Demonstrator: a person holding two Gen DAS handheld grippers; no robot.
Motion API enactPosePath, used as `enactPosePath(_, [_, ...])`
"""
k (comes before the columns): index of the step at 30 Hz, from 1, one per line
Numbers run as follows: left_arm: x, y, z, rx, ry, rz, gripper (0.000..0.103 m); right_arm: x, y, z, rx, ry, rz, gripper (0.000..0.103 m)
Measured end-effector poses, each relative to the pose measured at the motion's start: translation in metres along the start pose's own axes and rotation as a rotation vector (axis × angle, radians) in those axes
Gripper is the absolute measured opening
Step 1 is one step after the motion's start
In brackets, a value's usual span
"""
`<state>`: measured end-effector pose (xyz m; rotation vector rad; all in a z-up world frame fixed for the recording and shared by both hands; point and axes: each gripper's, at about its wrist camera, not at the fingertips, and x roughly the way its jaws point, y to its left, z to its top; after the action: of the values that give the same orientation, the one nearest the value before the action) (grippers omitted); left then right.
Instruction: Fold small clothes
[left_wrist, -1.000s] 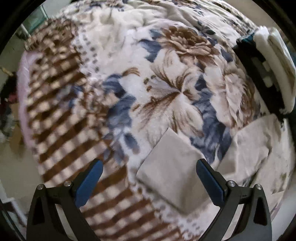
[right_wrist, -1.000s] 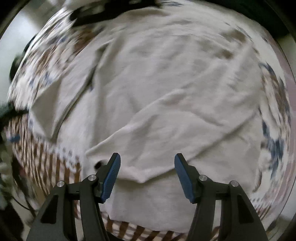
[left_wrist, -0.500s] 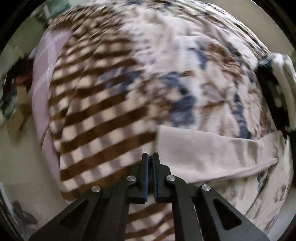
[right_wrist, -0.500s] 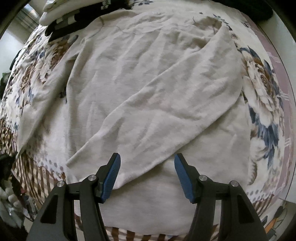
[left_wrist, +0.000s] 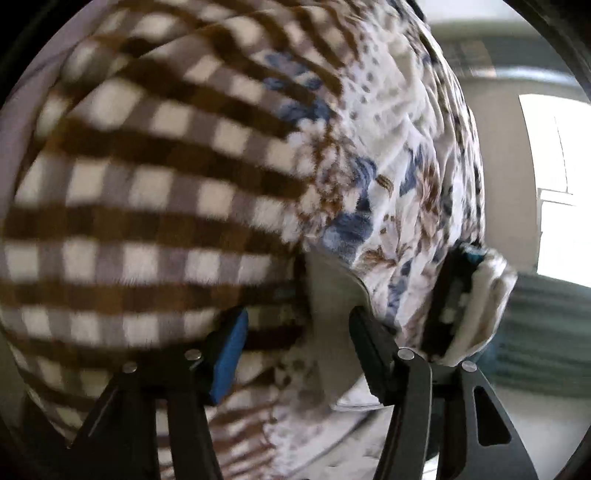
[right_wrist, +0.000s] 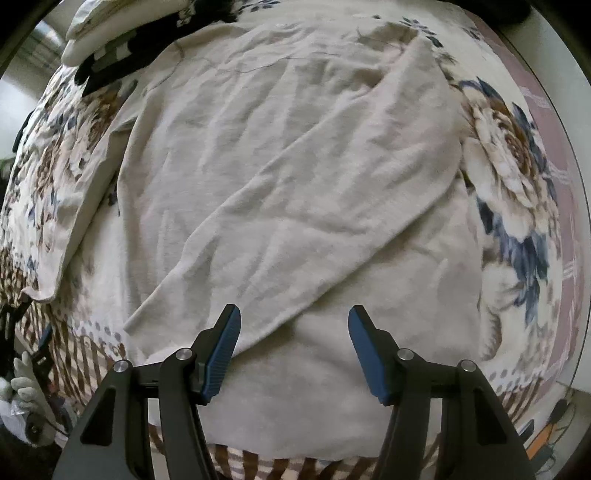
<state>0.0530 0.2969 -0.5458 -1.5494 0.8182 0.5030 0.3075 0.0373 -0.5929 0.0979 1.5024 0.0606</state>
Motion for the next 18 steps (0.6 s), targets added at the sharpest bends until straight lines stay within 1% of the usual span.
enactPosePath(1, [0.002, 0.001, -0.002, -0.021, 0.002, -0.018, 0.056, -0.002, -0.003, -0.002, 0.006, -0.003, 0.000, 0.063])
enactPosePath(4, [0.005, 0.003, -0.007, -0.042, 0.002, -0.040, 0.057, -0.004, -0.008, -0.006, 0.021, -0.003, 0.003, 0.063])
enactPosePath(6, [0.007, -0.002, -0.009, -0.035, 0.000, -0.033, 0.057, -0.005, -0.013, -0.009, 0.036, 0.003, -0.002, 0.063])
enactPosePath(7, [0.010, -0.007, -0.010, -0.036, -0.003, -0.037, 0.057, -0.005, -0.014, -0.009, 0.043, 0.006, -0.005, 0.063])
enactPosePath(9, [0.003, -0.012, -0.014, -0.023, -0.012, -0.049, 0.057, -0.005, -0.015, -0.009, 0.055, 0.002, -0.003, 0.063])
enactPosePath(11, [0.003, -0.016, -0.013, 0.004, -0.035, -0.034, 0.057, -0.007, -0.020, -0.011, 0.062, -0.002, -0.009, 0.063])
enactPosePath(14, [0.012, -0.018, -0.008, 0.015, -0.052, 0.000, 0.057, -0.007, -0.026, -0.015, 0.070, -0.002, -0.012, 0.063])
enactPosePath(15, [0.018, -0.022, -0.005, 0.035, -0.064, 0.030, 0.057, -0.008, -0.030, -0.017, 0.073, -0.001, -0.016, 0.063])
enactPosePath(17, [0.024, -0.030, -0.004, 0.085, -0.081, 0.076, 0.054, -0.007, -0.039, -0.021, 0.078, 0.002, -0.029, 0.063])
enactPosePath(18, [0.025, -0.038, -0.005, 0.126, -0.106, 0.110, 0.048, -0.006, -0.043, -0.023, 0.085, 0.006, -0.040, 0.063])
